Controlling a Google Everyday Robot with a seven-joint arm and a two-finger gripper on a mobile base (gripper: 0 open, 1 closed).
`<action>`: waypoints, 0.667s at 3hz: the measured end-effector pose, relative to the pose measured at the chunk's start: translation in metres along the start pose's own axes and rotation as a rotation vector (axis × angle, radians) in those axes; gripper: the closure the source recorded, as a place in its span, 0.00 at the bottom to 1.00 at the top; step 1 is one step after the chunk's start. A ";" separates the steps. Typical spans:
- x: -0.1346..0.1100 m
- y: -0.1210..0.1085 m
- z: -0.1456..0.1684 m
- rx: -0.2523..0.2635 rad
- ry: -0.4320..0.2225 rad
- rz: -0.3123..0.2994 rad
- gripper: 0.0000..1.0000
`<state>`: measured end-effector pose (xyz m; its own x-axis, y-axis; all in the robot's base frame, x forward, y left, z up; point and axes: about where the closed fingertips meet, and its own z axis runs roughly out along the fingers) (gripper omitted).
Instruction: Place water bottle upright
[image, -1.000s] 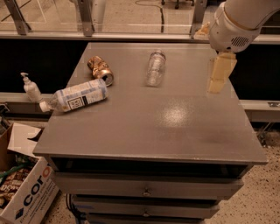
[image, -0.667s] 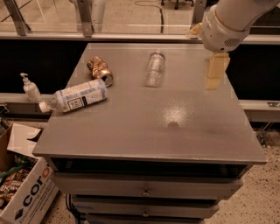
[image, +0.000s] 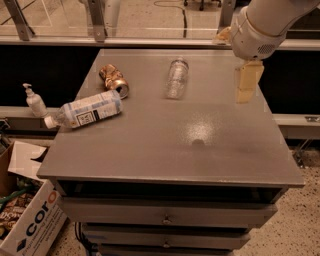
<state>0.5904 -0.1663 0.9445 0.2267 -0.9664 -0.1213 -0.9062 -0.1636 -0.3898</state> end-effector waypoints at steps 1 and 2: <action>0.002 -0.005 0.003 0.008 0.012 -0.032 0.00; 0.005 -0.019 0.014 -0.005 0.014 -0.101 0.00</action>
Offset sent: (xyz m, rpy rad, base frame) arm 0.0469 0.0000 -0.0070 -0.0915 -0.0241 0.1860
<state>0.6133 -0.1658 0.9387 0.3123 -0.9475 -0.0686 -0.8808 -0.2617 -0.3945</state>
